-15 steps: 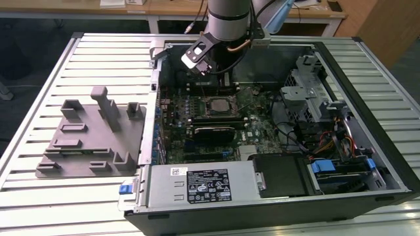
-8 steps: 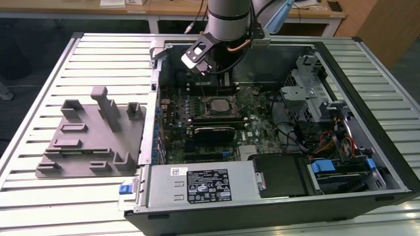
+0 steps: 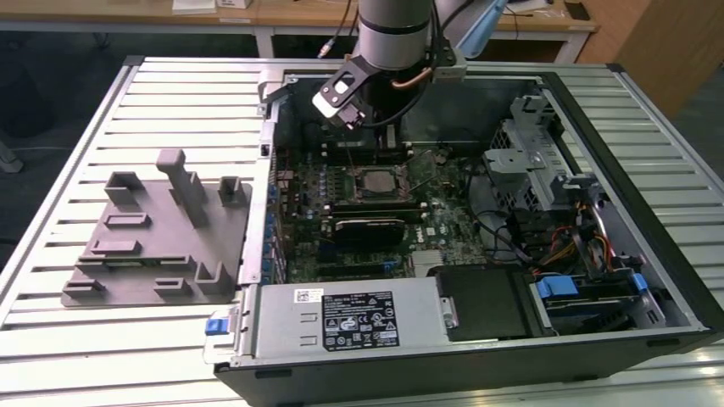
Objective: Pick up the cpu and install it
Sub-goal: 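Close the cpu cover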
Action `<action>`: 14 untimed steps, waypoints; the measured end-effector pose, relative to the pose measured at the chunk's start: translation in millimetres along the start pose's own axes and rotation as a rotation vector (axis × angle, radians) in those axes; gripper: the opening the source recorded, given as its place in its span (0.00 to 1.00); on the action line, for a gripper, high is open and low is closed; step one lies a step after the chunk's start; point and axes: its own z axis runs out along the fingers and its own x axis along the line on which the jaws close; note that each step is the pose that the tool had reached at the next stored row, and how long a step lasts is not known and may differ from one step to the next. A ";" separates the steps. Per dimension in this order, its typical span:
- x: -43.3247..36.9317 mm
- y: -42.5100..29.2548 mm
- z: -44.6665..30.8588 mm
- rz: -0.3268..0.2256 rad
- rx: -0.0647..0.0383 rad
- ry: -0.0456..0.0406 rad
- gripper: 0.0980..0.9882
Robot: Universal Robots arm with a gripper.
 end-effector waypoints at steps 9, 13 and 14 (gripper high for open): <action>0.4 0.8 -16.6 0.000 0.000 0.0005 0.01; 0.5 0.9 -20.3 0.000 0.000 0.0007 0.01; 0.5 0.9 -20.3 0.000 0.000 0.0008 0.01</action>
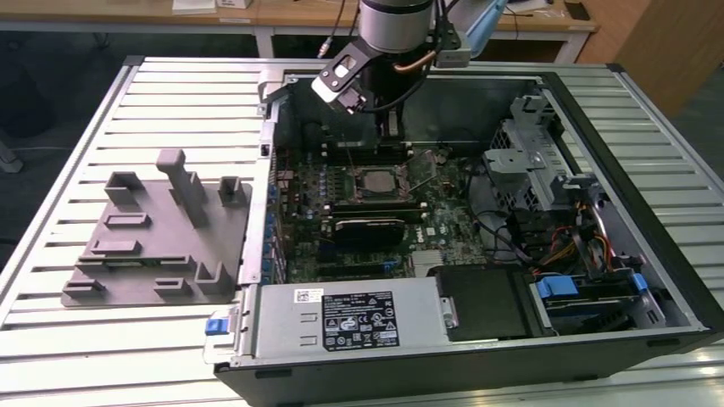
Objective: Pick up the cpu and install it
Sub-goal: 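Close the cpu cover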
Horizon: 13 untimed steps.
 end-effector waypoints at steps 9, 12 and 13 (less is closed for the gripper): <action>0.0 0.6 -0.3 0.000 0.000 -0.0004 0.01; 0.0 4.6 -0.1 0.000 0.000 -0.0004 0.01; 0.0 6.0 0.0 0.000 0.000 -0.0004 0.01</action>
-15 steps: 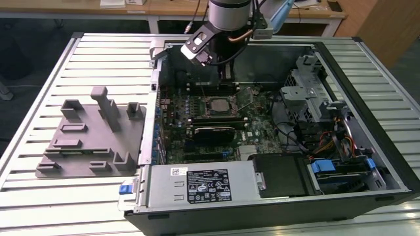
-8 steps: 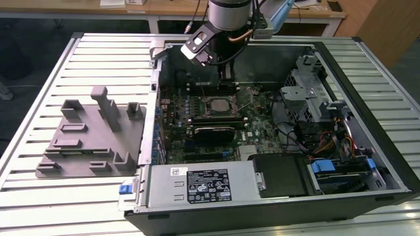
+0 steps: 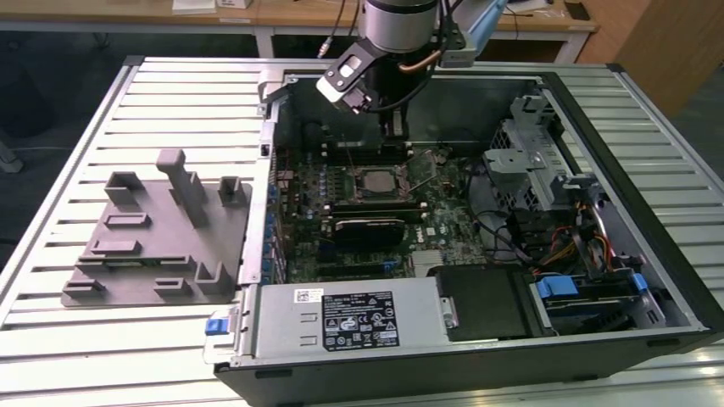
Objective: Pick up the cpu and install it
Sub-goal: 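Close the cpu cover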
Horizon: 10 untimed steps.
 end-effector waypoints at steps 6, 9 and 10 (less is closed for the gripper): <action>0.1 10.5 0.5 0.000 0.000 0.0001 0.01; 0.1 15.5 0.7 0.000 0.000 0.0001 0.01; 0.2 17.0 0.8 0.000 0.000 0.0001 0.01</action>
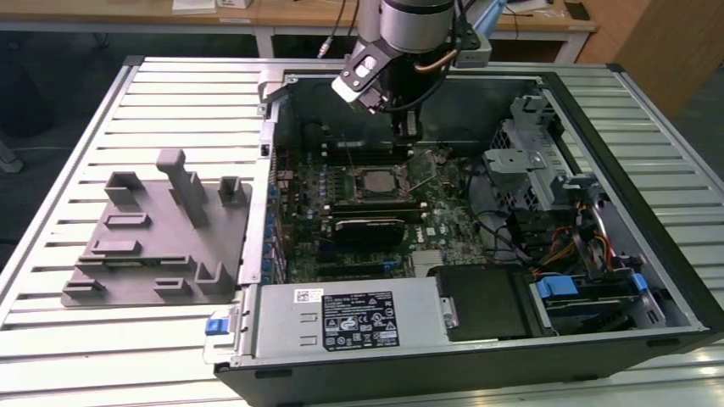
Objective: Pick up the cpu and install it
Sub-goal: 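Close the cpu cover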
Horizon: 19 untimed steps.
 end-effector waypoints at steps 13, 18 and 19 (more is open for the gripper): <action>0.2 15.6 0.7 0.000 0.000 0.0000 0.01; 0.3 22.1 1.0 0.000 0.000 -0.0001 0.01; 0.3 23.5 1.0 0.000 0.000 0.0000 0.01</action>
